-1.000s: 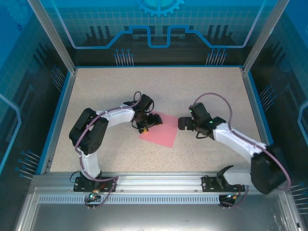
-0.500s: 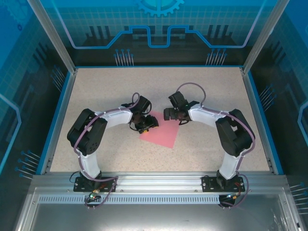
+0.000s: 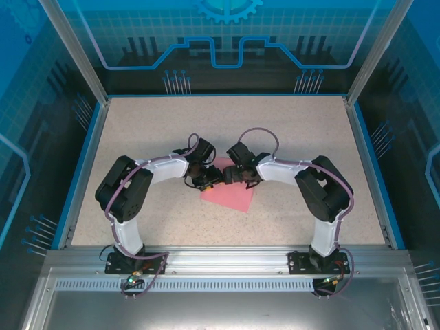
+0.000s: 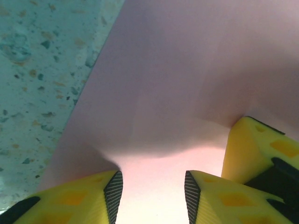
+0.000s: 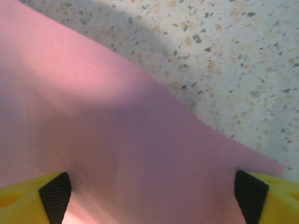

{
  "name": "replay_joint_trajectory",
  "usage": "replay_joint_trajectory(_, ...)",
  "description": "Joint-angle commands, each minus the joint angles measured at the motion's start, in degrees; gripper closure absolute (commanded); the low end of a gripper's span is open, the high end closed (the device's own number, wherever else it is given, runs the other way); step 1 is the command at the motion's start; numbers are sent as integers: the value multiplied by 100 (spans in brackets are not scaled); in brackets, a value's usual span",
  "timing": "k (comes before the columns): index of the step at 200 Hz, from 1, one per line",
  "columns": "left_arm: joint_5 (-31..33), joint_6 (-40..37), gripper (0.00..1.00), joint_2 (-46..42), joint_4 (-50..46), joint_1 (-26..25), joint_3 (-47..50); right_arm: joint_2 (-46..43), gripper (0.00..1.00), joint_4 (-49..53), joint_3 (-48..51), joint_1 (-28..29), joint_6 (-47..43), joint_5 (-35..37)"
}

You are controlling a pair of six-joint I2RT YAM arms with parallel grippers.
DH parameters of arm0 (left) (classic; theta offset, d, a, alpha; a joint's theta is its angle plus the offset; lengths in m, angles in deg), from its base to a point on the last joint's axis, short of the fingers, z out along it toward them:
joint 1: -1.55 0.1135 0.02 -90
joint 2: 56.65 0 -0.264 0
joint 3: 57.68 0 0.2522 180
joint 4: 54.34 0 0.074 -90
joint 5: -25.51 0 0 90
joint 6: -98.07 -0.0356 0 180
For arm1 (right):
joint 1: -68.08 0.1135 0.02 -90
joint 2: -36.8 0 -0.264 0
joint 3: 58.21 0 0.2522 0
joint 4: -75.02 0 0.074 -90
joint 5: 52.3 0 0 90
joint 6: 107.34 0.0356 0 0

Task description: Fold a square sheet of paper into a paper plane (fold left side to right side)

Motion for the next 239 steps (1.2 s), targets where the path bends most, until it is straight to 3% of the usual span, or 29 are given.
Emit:
replay_joint_trajectory(1, 27, -31, 57, 4, -246, -29, 215, -51, 12, 42, 314, 250, 158, -652)
replay_joint_trajectory(19, -21, -49, 58, -142, -190, 3, 228, -182, 22, -68, 469, 254, 119, -712)
replay_joint_trajectory(51, -198, -108, 57, -703, 0, 219, 334, -546, 50, -259, 646, 198, -121, -1068)
replay_joint_trajectory(89, -469, -415, 51, -1636, 85, 655, 501, -1289, 69, -838, 1099, -33, -344, -1748)
replay_joint_trajectory(160, -1223, -1047, 40, -3324, 462, 1466, 897, -3210, 78, -1143, 1754, -964, -883, -3812)
replay_joint_trajectory(198, -2280, -1341, 19, -3946, 1304, 1534, 1027, -4419, 78, -685, 1693, -1708, -1060, -5135)
replay_joint_trajectory(239, -3401, -1033, 11, -3925, 2633, 1517, 1075, -4899, 79, -76, 1111, -1905, -1087, -6195)
